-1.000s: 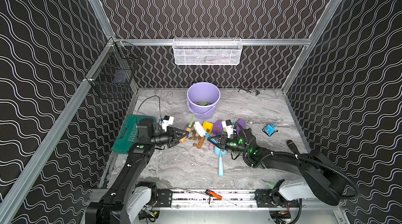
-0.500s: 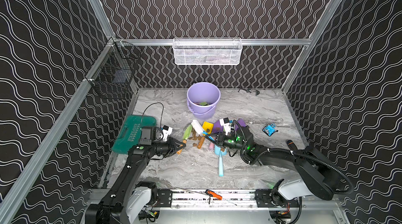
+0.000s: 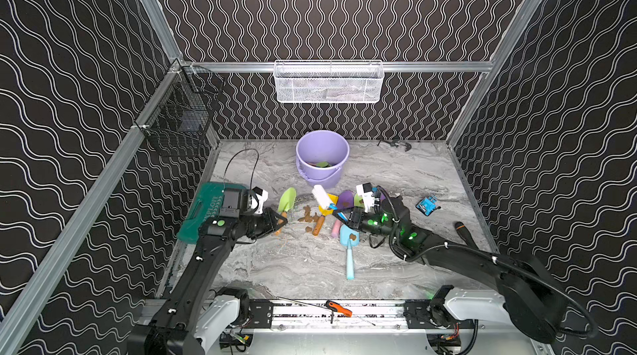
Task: Brush the soil off the hand trowel and place it into the bucket
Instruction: Brush off the soil from the hand trowel, then place the hand trowel in the bucket.
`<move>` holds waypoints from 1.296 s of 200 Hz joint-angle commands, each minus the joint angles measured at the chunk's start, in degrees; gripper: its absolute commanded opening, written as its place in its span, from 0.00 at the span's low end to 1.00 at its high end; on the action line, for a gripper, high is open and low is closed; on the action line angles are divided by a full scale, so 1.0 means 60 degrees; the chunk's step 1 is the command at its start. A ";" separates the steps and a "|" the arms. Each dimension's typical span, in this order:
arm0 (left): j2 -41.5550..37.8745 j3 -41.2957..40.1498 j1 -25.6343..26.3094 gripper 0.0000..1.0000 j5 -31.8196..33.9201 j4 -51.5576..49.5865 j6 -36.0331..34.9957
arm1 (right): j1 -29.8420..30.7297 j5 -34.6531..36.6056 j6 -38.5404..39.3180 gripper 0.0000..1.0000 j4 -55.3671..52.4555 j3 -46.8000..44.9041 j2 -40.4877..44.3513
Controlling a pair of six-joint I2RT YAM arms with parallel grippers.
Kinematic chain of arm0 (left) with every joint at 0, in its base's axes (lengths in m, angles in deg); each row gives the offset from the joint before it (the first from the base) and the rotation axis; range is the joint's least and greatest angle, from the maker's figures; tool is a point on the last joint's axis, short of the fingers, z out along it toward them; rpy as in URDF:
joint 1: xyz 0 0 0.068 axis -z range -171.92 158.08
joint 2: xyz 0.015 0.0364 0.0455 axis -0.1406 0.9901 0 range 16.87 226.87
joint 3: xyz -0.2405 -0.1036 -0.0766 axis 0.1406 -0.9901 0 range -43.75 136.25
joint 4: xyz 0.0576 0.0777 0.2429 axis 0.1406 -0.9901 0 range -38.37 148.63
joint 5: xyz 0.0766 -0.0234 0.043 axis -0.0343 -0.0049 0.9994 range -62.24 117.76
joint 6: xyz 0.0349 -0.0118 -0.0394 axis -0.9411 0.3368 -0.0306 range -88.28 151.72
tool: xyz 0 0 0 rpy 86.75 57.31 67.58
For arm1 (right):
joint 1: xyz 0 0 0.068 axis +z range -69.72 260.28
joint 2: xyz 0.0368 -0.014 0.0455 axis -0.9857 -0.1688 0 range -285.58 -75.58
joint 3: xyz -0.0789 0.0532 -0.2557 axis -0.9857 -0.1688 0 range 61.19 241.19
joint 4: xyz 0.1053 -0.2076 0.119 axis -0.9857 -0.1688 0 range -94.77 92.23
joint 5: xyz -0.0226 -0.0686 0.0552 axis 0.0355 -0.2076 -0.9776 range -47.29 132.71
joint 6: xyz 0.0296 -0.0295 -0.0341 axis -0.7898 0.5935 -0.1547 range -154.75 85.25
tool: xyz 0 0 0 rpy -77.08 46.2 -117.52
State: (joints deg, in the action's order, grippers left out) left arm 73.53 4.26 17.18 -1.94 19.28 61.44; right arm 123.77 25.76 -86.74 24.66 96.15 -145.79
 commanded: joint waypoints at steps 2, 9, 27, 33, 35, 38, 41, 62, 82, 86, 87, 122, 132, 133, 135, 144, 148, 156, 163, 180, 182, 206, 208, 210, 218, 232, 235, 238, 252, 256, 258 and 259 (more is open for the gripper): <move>0.0517 0.1360 0.0674 0.00 0.2468 -0.0778 -0.1100 | 0.0018 0.1372 0.1219 0.00 -0.2714 0.0208 0.0642; 0.0884 0.1908 0.0955 0.00 0.2950 -0.0933 -0.1259 | 0.0018 0.1538 0.1329 0.00 -0.2919 0.0195 0.0836; 0.2095 0.3481 0.1690 0.00 0.4177 -0.1521 -0.1696 | 0.0018 0.1793 0.1516 0.00 -0.3303 0.0195 0.1205; 0.2534 0.4023 0.1973 0.00 0.4587 -0.1711 -0.1832 | 0.0018 0.1840 0.1548 0.00 -0.3347 0.0176 0.1283; 0.2684 0.4200 0.2061 0.00 0.4726 -0.1767 -0.1873 | 0.0018 0.1846 0.1546 0.00 -0.3345 0.0156 0.1316; 0.2879 0.4453 0.2169 0.00 0.4883 -0.1830 -0.1920 | 0.0018 0.1860 0.1555 0.00 -0.3331 0.0140 0.1350; 0.3108 0.4714 0.2272 0.00 0.5017 -0.1874 -0.1982 | 0.0018 0.1860 0.1559 0.00 -0.3317 0.0125 0.1378; 0.4596 0.6350 0.2573 0.00 0.5316 -0.2026 -0.2226 | 0.0018 0.1825 0.1625 0.00 -0.3329 0.0113 0.1480; 0.6065 0.8055 0.2797 0.00 0.5695 -0.2456 -0.2445 | 0.0018 0.1842 0.1677 0.00 -0.3460 0.0088 0.1684; 0.6335 0.8323 0.2817 0.00 0.5722 -0.2460 -0.2461 | 0.0018 0.1854 0.1702 0.00 -0.3472 0.0057 0.1756; 0.6392 0.8393 0.2818 0.00 0.5724 -0.2462 -0.2469 | 0.0018 0.1856 0.1704 0.00 -0.3474 0.0045 0.1771; 0.8587 1.0773 0.2964 0.00 0.5879 -0.3167 -0.2736 | 0.0004 0.2002 0.1838 0.00 -0.3652 -0.0099 0.2260; 0.9094 1.1265 0.2965 0.00 0.5948 -0.3320 -0.2782 | 0.0004 0.2022 0.1880 0.00 -0.3770 -0.0086 0.2339; 0.9141 1.1307 0.2973 0.00 0.5961 -0.3339 -0.2783 | 0.0004 0.2020 0.1881 0.00 -0.3784 -0.0085 0.2348; 0.9232 1.1383 0.2967 0.00 0.5993 -0.3372 -0.2795 | 0.0004 0.2027 0.1882 0.00 -0.3805 -0.0085 0.2373; 0.9602 1.1745 0.2965 0.05 0.6108 -0.3492 -0.2844 | 0.0004 0.2046 0.1897 0.00 -0.3850 -0.0112 0.2471; 0.9741 1.1862 0.2965 0.10 0.6157 -0.3528 -0.2843 | 0.0004 0.2059 0.1890 0.00 -0.3856 -0.0134 0.2519; 0.9972 1.2130 0.2966 0.20 0.6154 -0.3588 -0.2843 | 0.0004 0.2111 0.1897 0.00 -0.3885 -0.0168 0.2611; 1.0108 1.2282 0.2982 0.28 0.6126 -0.3607 -0.2847 | 0.0007 0.2129 0.1911 0.00 -0.3886 -0.0187 0.2674; 1.0210 1.2532 0.2995 0.44 0.6025 -0.3471 -0.2841 | 0.0004 0.2179 0.1956 0.00 -0.3980 -0.0187 0.2793; 1.0213 1.2553 0.2995 0.45 0.6012 -0.3445 -0.2850 | 0.0004 0.2188 0.1967 0.00 -0.3986 -0.0180 0.2803; 1.0189 1.3066 0.3007 0.49 0.5920 -0.3402 -0.2860 | 0.0004 0.2225 0.2047 0.00 -0.4064 -0.0094 0.2814; 1.0171 1.3089 0.3005 0.48 0.5917 -0.3402 -0.2862 | 0.0011 0.2225 0.2052 0.00 -0.4073 -0.0087 0.2812; 1.0160 1.3132 0.3001 0.48 0.5916 -0.3409 -0.2859 | 0.0005 0.2228 0.2056 0.00 -0.4075 -0.0074 0.2800; 1.0054 1.3273 0.3016 0.48 0.5881 -0.3481 -0.2829 | 0.0004 0.2239 0.2075 0.00 -0.4116 0.0000 0.2782; 0.9432 1.2857 0.3146 0.47 0.5955 -0.3328 -0.2833 | 0.0004 0.2217 0.2111 0.00 -0.4204 0.0105 0.2762; 0.9217 1.2556 0.3184 0.47 0.6019 -0.3223 -0.2816 | 0.0005 0.2225 0.2114 0.00 -0.4220 0.0113 0.2755; 0.8980 1.2269 0.3227 0.47 0.6075 -0.3094 -0.2801 | 0.0004 0.2234 0.2116 0.00 -0.4222 0.0109 0.2766; 0.7651 1.0519 0.3441 0.47 0.6170 -0.2349 -0.2610 | 0.0004 0.2273 0.2056 0.00 -0.4230 0.0028 0.2810; 0.7242 0.9942 0.3514 0.47 0.6197 -0.2119 -0.2563 | 0.0004 0.2275 0.2051 0.00 -0.4258 0.0017 0.2843; 0.7029 0.9631 0.3586 0.47 0.6231 -0.1990 -0.2542 | 0.0004 0.2277 0.2034 0.00 -0.4265 -0.0012 0.2859; 0.6922 0.9553 0.3620 0.47 0.6257 -0.1927 -0.2524 | 0.0004 0.2280 0.2031 0.00 -0.4273 -0.0019 0.2872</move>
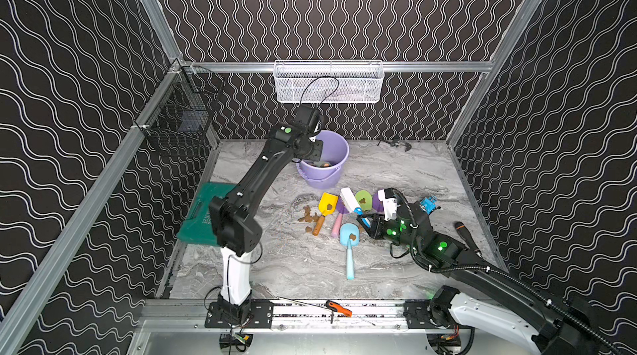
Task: Brush the soil off the hand trowel and place it into the bucket
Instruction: Place the hand trowel in the bucket, then pick up the hand trowel from the center of the board.
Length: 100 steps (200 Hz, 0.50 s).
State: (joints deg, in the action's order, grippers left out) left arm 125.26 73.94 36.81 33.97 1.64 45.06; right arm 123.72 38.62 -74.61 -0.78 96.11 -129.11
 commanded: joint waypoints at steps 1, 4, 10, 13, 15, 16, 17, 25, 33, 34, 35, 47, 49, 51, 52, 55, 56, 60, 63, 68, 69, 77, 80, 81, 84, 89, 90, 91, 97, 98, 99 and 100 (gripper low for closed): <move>-0.1805 -0.2246 0.0380 0.48 0.0291 0.1081 0.0221 | 0.0011 0.0147 0.0016 0.00 -0.0037 -0.0015 0.0098; -0.2134 -0.2740 0.0476 0.48 0.0373 0.1269 0.0283 | 0.0011 0.0147 0.0012 0.00 -0.0052 -0.0042 0.0124; -0.2770 -0.3603 0.0707 0.49 0.0620 0.1585 0.0442 | 0.0011 0.0159 -0.0006 0.00 -0.0057 -0.0114 0.0168; -0.3048 -0.4082 0.0826 0.49 0.0742 0.1724 0.0517 | 0.0011 0.0121 -0.0026 0.00 -0.0056 -0.0151 0.0201; -0.3256 -0.4357 0.0922 0.49 0.0814 0.1809 0.0582 | 0.0011 0.0132 -0.0034 0.00 -0.0067 -0.0162 0.0217; -0.3344 -0.4493 0.0967 0.49 0.0834 0.1845 0.0614 | 0.0011 0.0129 -0.0036 0.00 -0.0069 -0.0163 0.0219; -0.3440 -0.4635 0.0997 0.49 0.0844 0.1885 0.0645 | 0.0011 0.0121 -0.0036 0.00 -0.0084 -0.0164 0.0221; -0.4128 -0.5663 0.1331 0.50 0.1039 0.2135 0.0940 | 0.0011 0.0106 -0.0053 0.00 -0.0146 -0.0236 0.0247; -0.4706 -0.6560 0.1719 0.50 0.1285 0.2248 0.1263 | 0.0011 0.0102 -0.0079 0.00 -0.0214 -0.0277 0.0271; -0.4780 -0.6664 0.1776 0.50 0.1318 0.2270 0.1300 | 0.0011 0.0100 -0.0080 0.00 -0.0223 -0.0287 0.0276; -0.4846 -0.6767 0.1833 0.50 0.1364 0.2288 0.1340 | 0.0011 0.0113 -0.0080 0.00 -0.0242 -0.0292 0.0278; -0.5549 -0.7849 0.2577 0.51 0.1969 0.2540 0.1761 | 0.0011 0.0061 -0.0105 0.00 -0.0263 -0.0353 0.0330; -0.5632 -0.7983 0.2700 0.52 0.2081 0.2522 0.1856 | 0.0011 0.0055 -0.0116 0.00 -0.0280 -0.0366 0.0337; -0.5718 -0.8130 0.2797 0.52 0.2178 0.2521 0.1938 | 0.0011 0.0057 -0.0112 0.00 -0.0277 -0.0369 0.0335; -0.5762 -0.8204 0.2849 0.52 0.2219 0.2524 0.1974 | 0.0011 0.0048 -0.0118 0.00 -0.0291 -0.0370 0.0337; -0.5870 -0.8412 0.2987 0.52 0.2289 0.2564 0.2078 | 0.0011 0.0016 -0.0111 0.00 -0.0298 -0.0370 0.0339; -0.5904 -0.8484 0.3025 0.52 0.2304 0.2589 0.2102 | 0.0011 0.0013 -0.0111 0.00 -0.0301 -0.0377 0.0339; -0.6059 -0.8783 0.3151 0.53 0.2299 0.2754 0.2170 | 0.0011 0.0008 -0.0118 0.00 -0.0320 -0.0384 0.0326; -0.6140 -0.8976 0.3221 0.53 0.2279 0.2904 0.2246 | 0.0015 0.0004 -0.0124 0.00 -0.0340 -0.0385 0.0316; -0.6235 -0.9311 0.3274 0.54 0.2229 0.3095 0.2384 | 0.0011 -0.0019 -0.0132 0.00 -0.0352 -0.0376 0.0272; -0.6247 -0.9358 0.3278 0.54 0.2215 0.3126 0.2402 | 0.0011 -0.0027 -0.0136 0.00 -0.0350 -0.0388 0.0269; -0.6278 -0.9744 0.3297 0.54 0.2068 0.3385 0.2478 | 0.0011 -0.0052 -0.0140 0.00 -0.0337 -0.0399 0.0213; -0.6242 -0.9867 0.3306 0.55 0.2009 0.3485 0.2489 | 0.0011 -0.0068 -0.0151 0.00 -0.0327 -0.0399 0.0171; -0.6229 -0.9899 0.3302 0.55 0.2002 0.3511 0.2498 | 0.0004 -0.0073 -0.0152 0.00 -0.0323 -0.0399 0.0160; -0.6176 -0.9965 0.3311 0.56 0.1976 0.3554 0.2537 | 0.0010 -0.0100 -0.0154 0.00 -0.0331 -0.0392 0.0132; -0.6081 -1.0098 0.3323 0.56 0.1997 0.3594 0.2564 | 0.0011 -0.0094 -0.0154 0.00 -0.0353 -0.0386 0.0093; -0.6068 -1.0125 0.3325 0.56 0.1996 0.3609 0.2565 | 0.0011 -0.0094 -0.0147 0.00 -0.0358 -0.0378 0.0084; -0.6039 -1.0153 0.3326 0.56 0.1996 0.3639 0.2558 | 0.0011 -0.0094 -0.0143 0.00 -0.0353 -0.0374 0.0080; -0.5924 -1.0300 0.3341 0.57 0.1958 0.3808 0.2503 | 0.0011 -0.0064 -0.0140 0.00 -0.0388 -0.0336 0.0035; -0.5916 -1.0321 0.3341 0.57 0.1948 0.3841 0.2498 | 0.0011 -0.0057 -0.0140 0.00 -0.0398 -0.0331 0.0033; -0.5890 -1.0347 0.3341 0.57 0.1935 0.3872 0.2495 | 0.0011 -0.0046 -0.0140 0.00 -0.0410 -0.0329 0.0032; -0.5877 -1.0366 0.3341 0.58 0.1922 0.3909 0.2494 | 0.0011 -0.0033 -0.0140 0.00 -0.0416 -0.0327 0.0025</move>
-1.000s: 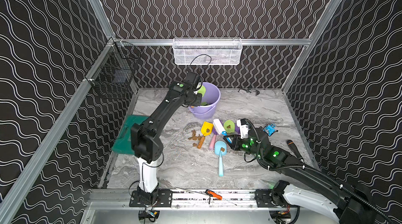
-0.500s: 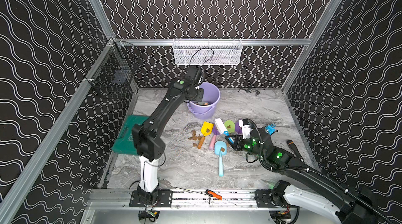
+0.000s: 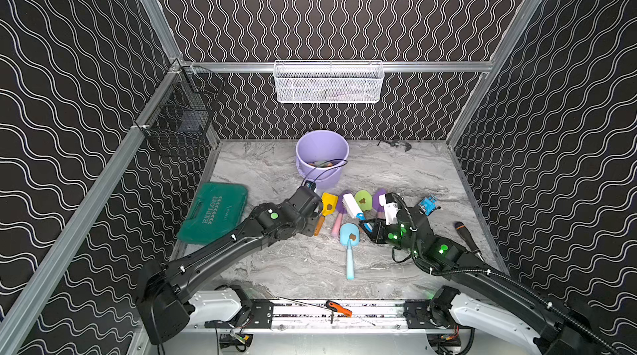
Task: Brush the soil off the hand trowel and place it into the bucket
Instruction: Pick up the hand trowel from the center of the board.
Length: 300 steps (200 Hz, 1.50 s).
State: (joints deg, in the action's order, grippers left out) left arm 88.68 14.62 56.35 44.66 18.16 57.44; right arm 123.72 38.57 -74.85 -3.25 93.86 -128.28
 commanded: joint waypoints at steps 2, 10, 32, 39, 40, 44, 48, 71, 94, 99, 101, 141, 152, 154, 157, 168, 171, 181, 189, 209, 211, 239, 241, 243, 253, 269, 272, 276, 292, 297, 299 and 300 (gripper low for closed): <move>0.0249 -0.0531 0.0085 0.58 0.0123 0.1220 0.0420 | 0.0011 -0.0016 -0.0096 0.00 -0.0009 0.0056 -0.0120; 0.0368 -0.0733 0.0098 0.59 -0.0036 0.1580 0.0350 | 0.0011 0.0009 -0.0111 0.00 -0.0011 0.0050 -0.0122; 0.0673 -0.1281 0.0099 0.61 -0.0407 0.2666 0.0248 | 0.0012 0.0017 -0.0209 0.00 0.0077 -0.0035 -0.0096; 0.0740 -0.1432 0.0099 0.61 -0.0481 0.2953 0.0226 | 0.0011 0.0052 -0.0236 0.00 0.0077 -0.0032 -0.0084; 0.0743 -0.1457 0.0107 0.61 -0.0499 0.2989 0.0226 | 0.0011 0.0063 -0.0241 0.00 0.0070 -0.0035 -0.0081; 0.0774 -0.1544 0.0100 0.62 -0.0534 0.3125 0.0226 | 0.0011 0.0073 -0.0253 0.00 0.0073 -0.0052 -0.0065; 0.0796 -0.1616 0.0099 0.62 -0.0539 0.3244 0.0239 | 0.0015 0.0066 -0.0267 0.00 0.0077 -0.0061 -0.0050; 0.0982 -0.1854 0.0099 0.63 -0.0435 0.3586 0.0230 | 0.0011 0.0069 -0.0318 0.00 0.0108 -0.0141 0.0005; 0.1181 -0.2051 0.0099 0.63 -0.0403 0.3900 0.0248 | 0.0011 0.0035 -0.0239 0.00 0.0071 -0.0040 -0.0145; 0.1226 -0.2090 0.0103 0.63 -0.0408 0.3991 0.0255 | 0.0011 0.0016 -0.0212 0.00 0.0075 -0.0026 -0.0184; 0.1258 -0.2106 0.0100 0.63 -0.0406 0.4020 0.0255 | 0.0011 0.0005 -0.0212 0.00 0.0084 -0.0017 -0.0188; 0.1860 -0.2169 0.0099 0.62 -0.0222 0.4443 0.0120 | 0.0011 -0.0033 -0.0190 0.00 0.0176 0.0020 -0.0312; 0.2060 -0.2135 0.0099 0.61 -0.0210 0.4610 0.0040 | 0.0011 -0.0038 -0.0216 0.00 0.0195 -0.0008 -0.0285; 0.2111 -0.2121 0.0099 0.61 -0.0192 0.4636 0.0018 | 0.0011 -0.0030 -0.0213 0.00 0.0195 -0.0009 -0.0276; 0.2186 -0.2101 0.0099 0.61 -0.0190 0.4672 0.0002 | 0.0011 -0.0031 -0.0207 0.00 0.0195 -0.0021 -0.0269; 0.2490 -0.1984 0.0099 0.59 -0.0160 0.4777 -0.0050 | 0.0011 -0.0025 -0.0217 0.00 0.0167 -0.0031 -0.0228; 0.2592 -0.1949 0.0099 0.59 -0.0140 0.4792 -0.0052 | 0.0011 -0.0014 -0.0215 0.00 0.0157 -0.0027 -0.0225; 0.2878 -0.1856 0.0099 0.58 -0.0158 0.4867 -0.0067 | 0.0011 0.0003 -0.0213 0.00 0.0104 -0.0036 -0.0174; 0.3105 -0.1758 0.0092 0.57 -0.0156 0.4913 -0.0082 | 0.0011 0.0015 -0.0208 0.00 0.0074 -0.0051 -0.0151; 0.3556 -0.1566 0.0085 0.54 -0.0010 0.4950 -0.0027 | 0.0011 0.0052 -0.0246 0.00 0.0035 -0.0082 -0.0045; 0.3595 -0.1550 0.0085 0.54 0.0019 0.4945 -0.0017 | 0.0011 0.0062 -0.0246 0.00 0.0034 -0.0094 -0.0047; 0.4101 -0.1349 0.0071 0.49 0.0137 0.4891 -0.0023 | 0.0011 0.0067 -0.0286 0.00 0.0029 -0.0170 0.0009; 0.4119 -0.1349 0.0070 0.49 0.0140 0.4904 -0.0023 | 0.0011 0.0062 -0.0289 0.00 0.0025 -0.0171 0.0010; 0.4138 -0.1349 0.0070 0.49 0.0134 0.4919 -0.0023 | 0.0011 0.0068 -0.0290 0.00 0.0028 -0.0171 0.0010; 0.4195 -0.1396 0.0063 0.48 0.0128 0.4993 0.0019 | 0.0011 0.0072 -0.0276 0.00 0.0029 -0.0184 0.0010; 0.4259 -0.1451 0.0055 0.46 0.0117 0.5074 0.0064 | 0.0011 0.0068 -0.0272 0.00 0.0060 -0.0189 -0.0004; 0.4271 -0.1452 0.0055 0.46 0.0124 0.5071 0.0072 | 0.0011 0.0072 -0.0277 0.00 0.0052 -0.0197 -0.0004; 0.4294 -0.1473 0.0043 0.46 0.0140 0.5095 0.0079 | 0.0011 0.0067 -0.0289 0.00 0.0067 -0.0200 -0.0018; 0.4343 -0.1550 -0.0017 0.45 0.0101 0.5197 0.0116 | 0.0011 0.0006 -0.0291 0.00 0.0146 -0.0226 -0.0062; 0.4350 -0.1588 -0.0052 0.45 0.0065 0.5238 0.0125 | 0.0015 -0.0004 -0.0300 0.00 0.0159 -0.0229 -0.0084; 0.4350 -0.1603 -0.0056 0.45 0.0053 0.5266 0.0124 | 0.0012 -0.0011 -0.0304 0.00 0.0171 -0.0229 -0.0079; 0.4350 -0.1608 -0.0066 0.45 0.0038 0.5273 0.0124 | 0.0011 -0.0004 -0.0304 0.00 0.0176 -0.0229 -0.0086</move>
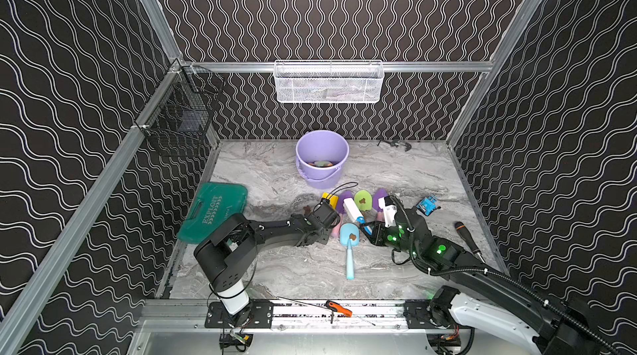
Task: Brush the soil off the hand trowel and place it into the bucket
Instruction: Pick up the hand trowel from the center of the board, then brush off the soil from the hand trowel.
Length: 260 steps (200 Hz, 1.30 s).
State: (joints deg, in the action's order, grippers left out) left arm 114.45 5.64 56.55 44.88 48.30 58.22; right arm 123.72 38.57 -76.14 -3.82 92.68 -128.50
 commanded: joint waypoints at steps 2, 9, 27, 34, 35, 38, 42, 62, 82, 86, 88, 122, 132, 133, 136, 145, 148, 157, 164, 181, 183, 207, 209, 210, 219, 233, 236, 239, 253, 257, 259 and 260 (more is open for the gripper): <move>0.0055 -0.0122 -0.0107 0.45 -0.0009 0.0266 -0.0008 | 0.0011 -0.0022 -0.0089 0.00 0.0285 -0.0033 -0.0065; 0.0055 -0.0155 -0.0135 0.44 -0.0027 0.0321 -0.0008 | 0.0011 -0.0037 -0.0090 0.00 0.0303 -0.0033 -0.0083; 0.0098 -0.0160 -0.0210 0.44 -0.0057 0.0432 -0.0037 | 0.0011 -0.0068 -0.0107 0.00 0.0384 -0.0061 -0.0127; 0.0120 -0.0111 -0.0237 0.44 -0.0067 0.0421 -0.0051 | 0.0011 -0.0080 -0.0116 0.00 0.0392 -0.0061 -0.0142; 0.0124 -0.0106 -0.0239 0.44 -0.0062 0.0419 -0.0051 | 0.0011 -0.0076 -0.0117 0.00 0.0399 -0.0062 -0.0143; 0.0131 -0.0091 -0.0252 0.43 -0.0057 0.0418 -0.0064 | 0.0011 -0.0088 -0.0108 0.00 0.0406 -0.0055 -0.0149; 0.0139 -0.0074 -0.0244 0.43 -0.0076 0.0418 -0.0077 | 0.0011 -0.0090 -0.0112 0.00 0.0406 -0.0048 -0.0155; 0.0157 -0.0057 -0.0269 0.40 -0.0138 0.0476 -0.0139 | 0.0011 -0.0090 -0.0112 0.00 0.0405 -0.0033 -0.0165; 0.0172 -0.0075 -0.0285 0.36 -0.0130 0.0473 -0.0141 | 0.0011 -0.0045 -0.0111 0.00 0.0392 -0.0038 -0.0144; 0.0165 -0.0087 -0.0285 0.36 -0.0130 0.0476 -0.0140 | 0.0011 -0.0052 -0.0114 0.00 0.0390 -0.0033 -0.0144; 0.0170 -0.0097 -0.0285 0.35 -0.0137 0.0476 -0.0140 | 0.0011 -0.0045 -0.0110 0.00 0.0381 -0.0033 -0.0129; -0.0051 -0.0218 -0.0285 0.22 -0.0151 0.0456 -0.0110 | 0.0011 -0.0022 -0.0129 0.00 0.0377 -0.0035 -0.0123; -0.0186 -0.0168 -0.0285 0.17 -0.0143 0.0357 -0.0138 | 0.0011 -0.0013 -0.0126 0.00 0.0377 -0.0025 -0.0143; -0.0198 -0.0164 -0.0285 0.16 -0.0136 0.0343 -0.0146 | 0.0011 -0.0013 -0.0130 0.00 0.0377 -0.0022 -0.0143; -0.0238 -0.0149 -0.0285 0.14 -0.0121 0.0300 -0.0161 | 0.0011 -0.0015 -0.0115 0.00 0.0370 -0.0011 -0.0144; -0.0400 -0.0082 -0.0285 0.06 -0.0088 0.0176 -0.0223 | 0.0011 0.0011 -0.0118 0.00 0.0349 0.0004 -0.0144; -0.0450 -0.0049 -0.0285 0.03 -0.0077 0.0107 -0.0238 | 0.0011 0.0014 -0.0119 0.00 0.0337 0.0010 -0.0135; -0.0604 0.0053 -0.0285 0.00 -0.0014 -0.0114 -0.0264 | 0.0011 0.0046 -0.0088 0.00 0.0330 0.0025 -0.0108; -0.0711 0.0114 -0.0285 0.00 -0.0020 -0.0266 -0.0294 | 0.0011 0.0071 -0.0075 0.00 0.0319 0.0042 -0.0101; -0.1104 0.0202 -0.0285 0.00 -0.0098 -0.0638 -0.0345 | 0.0011 0.0102 -0.0060 0.00 0.0232 0.0105 -0.0070; -0.1125 0.0216 -0.0285 0.00 -0.0100 -0.0714 -0.0337 | 0.0011 0.0104 -0.0060 0.00 0.0216 0.0119 -0.0056; -0.1500 0.0585 -0.0281 0.00 -0.0050 -0.2260 -0.0019 | 0.0011 0.0117 0.0062 0.00 -0.0005 0.0299 0.0057; -0.1539 0.0590 -0.0284 0.00 -0.0102 -0.2369 0.0000 | 0.0011 0.0115 0.0091 0.00 -0.0026 0.0314 0.0060; -0.1570 0.0596 -0.0285 0.00 -0.0138 -0.2426 0.0011 | 0.0011 0.0124 0.0103 0.00 -0.0029 0.0324 0.0075; -0.1872 0.0555 -0.0271 0.00 -0.0311 -0.2830 0.0103 | 0.0011 0.0105 0.0192 0.00 -0.0094 0.0398 0.0072; -0.2517 0.0354 -0.0270 0.00 -0.0675 -0.3325 0.0317 | 0.0011 -0.0014 0.0305 0.00 -0.0254 0.0576 0.0041; -0.2654 0.0309 -0.0270 0.00 -0.0732 -0.3438 0.0372 | 0.0024 -0.0082 0.0339 0.00 -0.0255 0.0607 0.0033; -0.2805 0.0276 -0.0270 0.00 -0.0769 -0.3543 0.0428 | 0.0025 -0.0139 0.0370 0.00 -0.0253 0.0639 0.0021; -0.3452 0.0151 -0.0241 0.00 -0.0831 -0.4118 0.0644 | 0.0143 -0.0171 0.0469 0.00 -0.0391 0.0823 -0.0031; -0.3627 0.0123 -0.0237 0.00 -0.0860 -0.4258 0.0685 | 0.0188 -0.0219 0.0522 0.00 -0.0462 0.0910 -0.0076; -0.3718 0.0120 -0.0229 0.00 -0.0869 -0.4344 0.0700 | 0.0214 -0.0231 0.0565 0.00 -0.0564 0.0997 -0.0141; -0.3758 0.0119 -0.0228 0.00 -0.0880 -0.4380 0.0705 | 0.0214 -0.0231 0.0565 0.00 -0.0564 0.0997 -0.0141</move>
State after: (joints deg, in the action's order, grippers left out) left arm 96.28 7.06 54.98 41.41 30.18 59.73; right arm 124.03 38.55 -74.94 -5.19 96.50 -128.46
